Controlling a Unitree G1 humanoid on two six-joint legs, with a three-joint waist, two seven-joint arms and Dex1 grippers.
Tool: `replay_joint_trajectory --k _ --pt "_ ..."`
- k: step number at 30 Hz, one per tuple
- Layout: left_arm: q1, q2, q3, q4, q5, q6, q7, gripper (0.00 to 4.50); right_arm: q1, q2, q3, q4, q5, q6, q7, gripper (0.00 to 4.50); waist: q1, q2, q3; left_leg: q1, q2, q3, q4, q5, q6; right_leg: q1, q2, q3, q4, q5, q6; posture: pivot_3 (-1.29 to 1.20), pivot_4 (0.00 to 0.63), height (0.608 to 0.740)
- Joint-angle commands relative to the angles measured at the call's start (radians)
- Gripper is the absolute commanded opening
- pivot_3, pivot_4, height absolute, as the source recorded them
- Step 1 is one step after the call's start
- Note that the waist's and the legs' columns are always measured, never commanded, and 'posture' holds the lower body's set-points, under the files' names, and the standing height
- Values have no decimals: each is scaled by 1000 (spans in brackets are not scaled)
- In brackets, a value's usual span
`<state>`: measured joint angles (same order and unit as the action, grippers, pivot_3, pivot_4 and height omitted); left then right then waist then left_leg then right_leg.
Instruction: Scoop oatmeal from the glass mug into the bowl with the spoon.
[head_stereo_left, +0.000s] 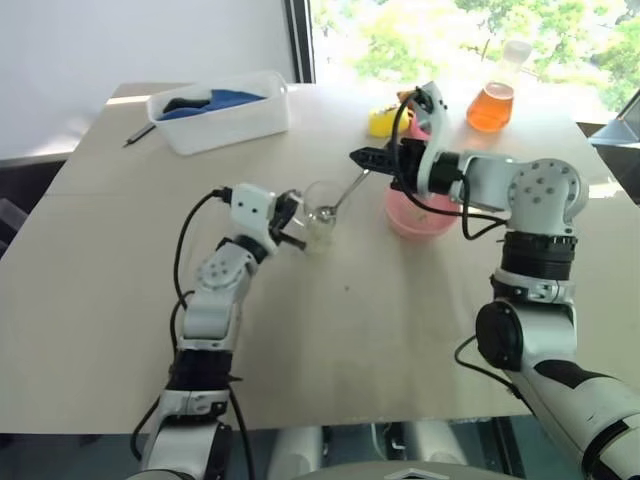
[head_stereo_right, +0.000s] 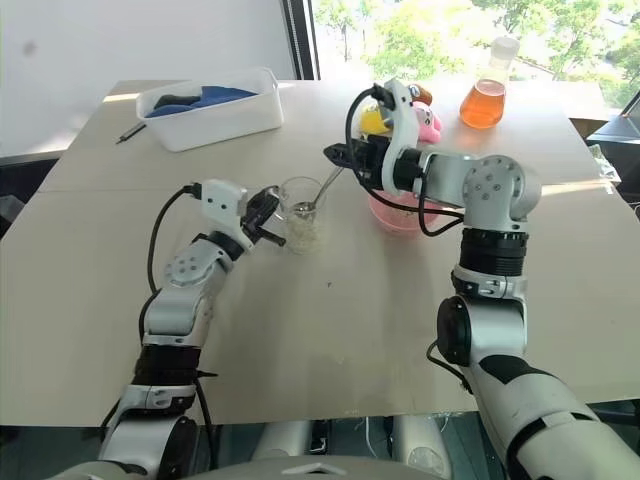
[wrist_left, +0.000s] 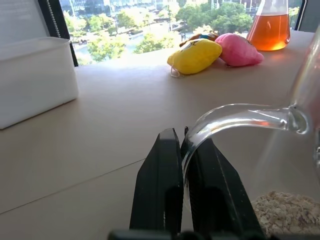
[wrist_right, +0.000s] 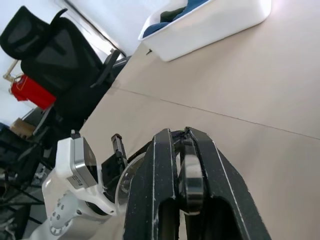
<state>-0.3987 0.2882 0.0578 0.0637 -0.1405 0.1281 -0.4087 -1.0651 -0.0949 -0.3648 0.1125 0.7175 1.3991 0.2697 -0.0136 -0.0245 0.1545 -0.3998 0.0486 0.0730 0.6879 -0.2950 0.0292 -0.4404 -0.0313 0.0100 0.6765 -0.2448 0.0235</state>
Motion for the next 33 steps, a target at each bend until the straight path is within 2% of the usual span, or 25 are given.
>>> replay_joint_trajectory --k 1,20,33 --pt "-28 -15 -19 23 11 -38 2 57 -67 3 -68 10 46 29 -31 0 0 0 0 0 0 0 0 0 0 0 0 0 0 0 0 0 150 740" --pt "-68 -66 -18 125 15 -124 44 57 -179 19 -404 141 62 176 -243 0 0 0 0 -1 0 0 -1 0 0 0 0 0 -1 0 0 0 150 740" --pt "-80 -84 -19 148 12 -143 59 57 -212 67 -562 162 51 215 -350 0 0 0 0 -1 0 0 -1 0 0 0 0 0 -1 0 0 0 150 740"
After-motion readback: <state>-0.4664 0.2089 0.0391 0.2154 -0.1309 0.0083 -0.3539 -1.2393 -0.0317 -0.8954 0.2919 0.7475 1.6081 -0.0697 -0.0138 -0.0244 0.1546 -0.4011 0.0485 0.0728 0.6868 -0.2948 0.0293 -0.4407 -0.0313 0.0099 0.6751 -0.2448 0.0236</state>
